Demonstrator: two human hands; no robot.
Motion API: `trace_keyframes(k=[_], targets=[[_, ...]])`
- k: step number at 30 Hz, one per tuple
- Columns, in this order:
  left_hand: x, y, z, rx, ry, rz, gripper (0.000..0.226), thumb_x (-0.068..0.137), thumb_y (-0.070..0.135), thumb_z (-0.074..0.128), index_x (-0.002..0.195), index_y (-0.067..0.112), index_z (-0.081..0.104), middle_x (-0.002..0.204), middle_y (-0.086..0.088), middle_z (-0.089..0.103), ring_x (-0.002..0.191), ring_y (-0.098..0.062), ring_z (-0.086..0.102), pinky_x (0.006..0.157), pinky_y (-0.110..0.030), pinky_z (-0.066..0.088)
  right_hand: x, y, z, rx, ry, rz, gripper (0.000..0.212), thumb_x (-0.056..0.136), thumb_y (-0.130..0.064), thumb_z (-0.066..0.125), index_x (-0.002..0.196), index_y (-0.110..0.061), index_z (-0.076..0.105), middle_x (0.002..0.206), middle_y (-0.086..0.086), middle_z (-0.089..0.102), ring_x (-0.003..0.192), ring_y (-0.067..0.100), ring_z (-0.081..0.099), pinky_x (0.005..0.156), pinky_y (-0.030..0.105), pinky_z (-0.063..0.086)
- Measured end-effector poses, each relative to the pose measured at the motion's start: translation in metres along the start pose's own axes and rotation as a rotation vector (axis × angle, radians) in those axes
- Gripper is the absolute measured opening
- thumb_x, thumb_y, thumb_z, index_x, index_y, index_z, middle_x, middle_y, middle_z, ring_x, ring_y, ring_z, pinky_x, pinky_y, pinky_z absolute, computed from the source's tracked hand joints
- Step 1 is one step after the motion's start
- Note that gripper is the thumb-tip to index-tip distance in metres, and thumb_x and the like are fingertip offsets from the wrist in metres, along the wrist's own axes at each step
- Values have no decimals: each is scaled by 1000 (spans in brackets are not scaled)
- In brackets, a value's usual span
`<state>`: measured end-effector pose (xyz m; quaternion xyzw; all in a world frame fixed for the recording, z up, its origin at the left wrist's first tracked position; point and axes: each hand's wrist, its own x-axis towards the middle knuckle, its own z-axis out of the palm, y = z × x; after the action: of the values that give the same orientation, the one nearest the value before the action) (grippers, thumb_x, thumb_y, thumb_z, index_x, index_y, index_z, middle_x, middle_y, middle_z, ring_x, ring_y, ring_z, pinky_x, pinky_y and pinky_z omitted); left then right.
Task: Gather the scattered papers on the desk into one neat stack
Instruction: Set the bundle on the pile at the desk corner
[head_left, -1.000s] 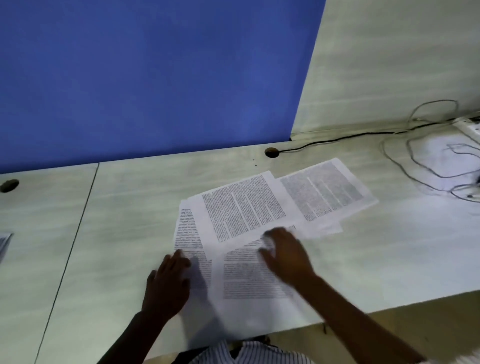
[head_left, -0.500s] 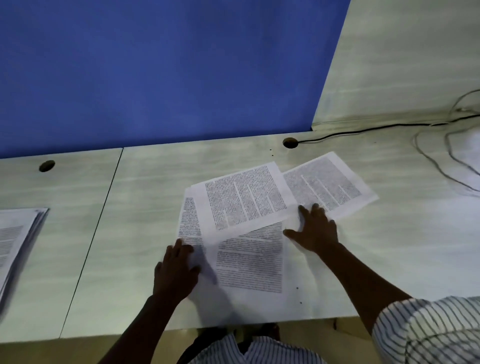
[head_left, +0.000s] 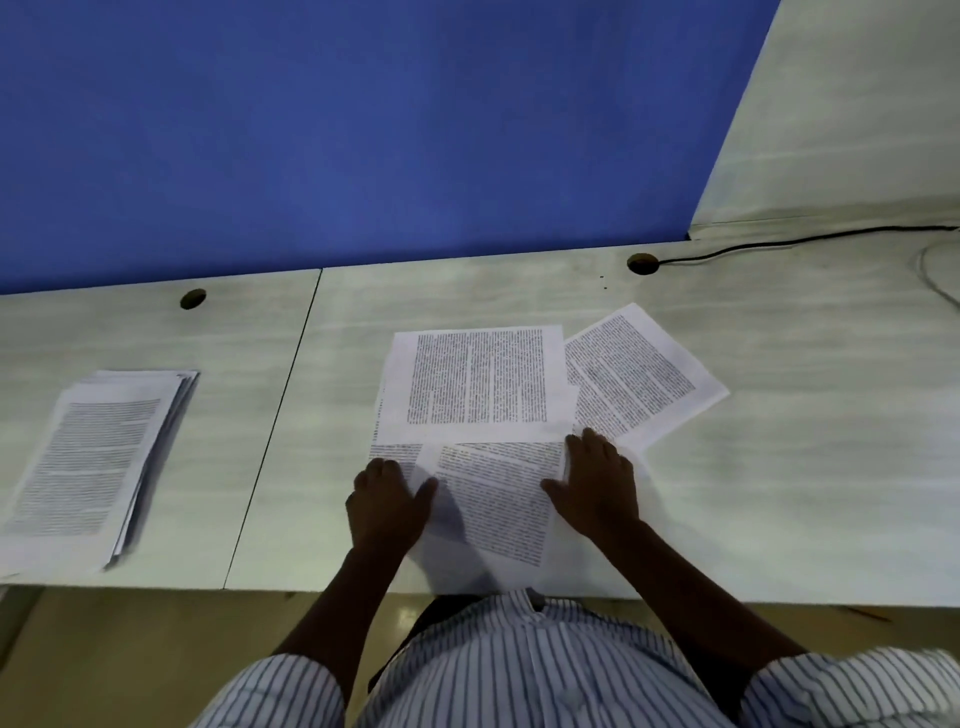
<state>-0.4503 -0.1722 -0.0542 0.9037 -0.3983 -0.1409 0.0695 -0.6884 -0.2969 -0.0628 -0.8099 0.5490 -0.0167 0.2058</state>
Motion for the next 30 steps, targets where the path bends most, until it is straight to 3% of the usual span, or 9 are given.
trace_keyframes(k=[2,4,13,17,19,24,27,30], targets=[[-4,9,3,52,0,50,72,75,69,65,110,8,56,113,-14,58,107,-36,56,79,-45,49,-6,-10,-2,88,49,58,58,81,-44,71,121,-7,51,122,15,56,113,34,53,90,45,48],[-2,12,1,86,-22,71,79,72,73,65,115,8,53,115,-13,56,108,-35,54,81,-44,48,-12,-21,-3,188,51,146,54,81,-39,73,116,-4,50,114,15,54,106,34,54,83,44,50],[31,18,-13,-27,-143,94,83,73,67,70,122,5,44,119,-14,55,114,-35,55,87,-43,48,-1,-53,1,407,-104,440,75,79,-42,77,129,-2,40,128,20,46,119,39,52,98,42,44],[43,14,-15,-32,-195,144,83,76,65,69,125,4,40,119,-14,59,111,-35,60,87,-41,50,2,-57,3,587,-61,568,68,70,-44,79,114,-4,47,111,14,63,102,29,64,90,38,53],[50,11,-17,-22,-228,180,85,80,63,66,131,2,36,123,-15,58,112,-34,61,89,-40,50,5,-62,4,656,-35,625,65,74,-40,81,116,-4,47,106,9,65,103,27,64,91,38,52],[68,-4,-18,-82,-323,243,84,79,68,57,136,9,38,132,-8,57,119,-27,59,96,-40,50,11,-70,8,500,-1,619,52,75,-54,76,104,-13,66,108,8,67,113,26,59,95,32,46],[78,-3,-25,45,-208,351,73,80,60,67,129,10,45,128,-9,54,117,-29,53,92,-41,48,9,-76,9,456,11,618,54,66,-60,75,98,-17,68,108,10,65,109,27,60,93,33,50],[95,10,-30,126,-102,531,88,71,62,73,135,10,44,138,-13,47,126,-33,44,97,-46,44,4,-81,8,422,64,549,49,69,-52,80,99,-15,66,108,11,61,108,27,58,92,36,50]])
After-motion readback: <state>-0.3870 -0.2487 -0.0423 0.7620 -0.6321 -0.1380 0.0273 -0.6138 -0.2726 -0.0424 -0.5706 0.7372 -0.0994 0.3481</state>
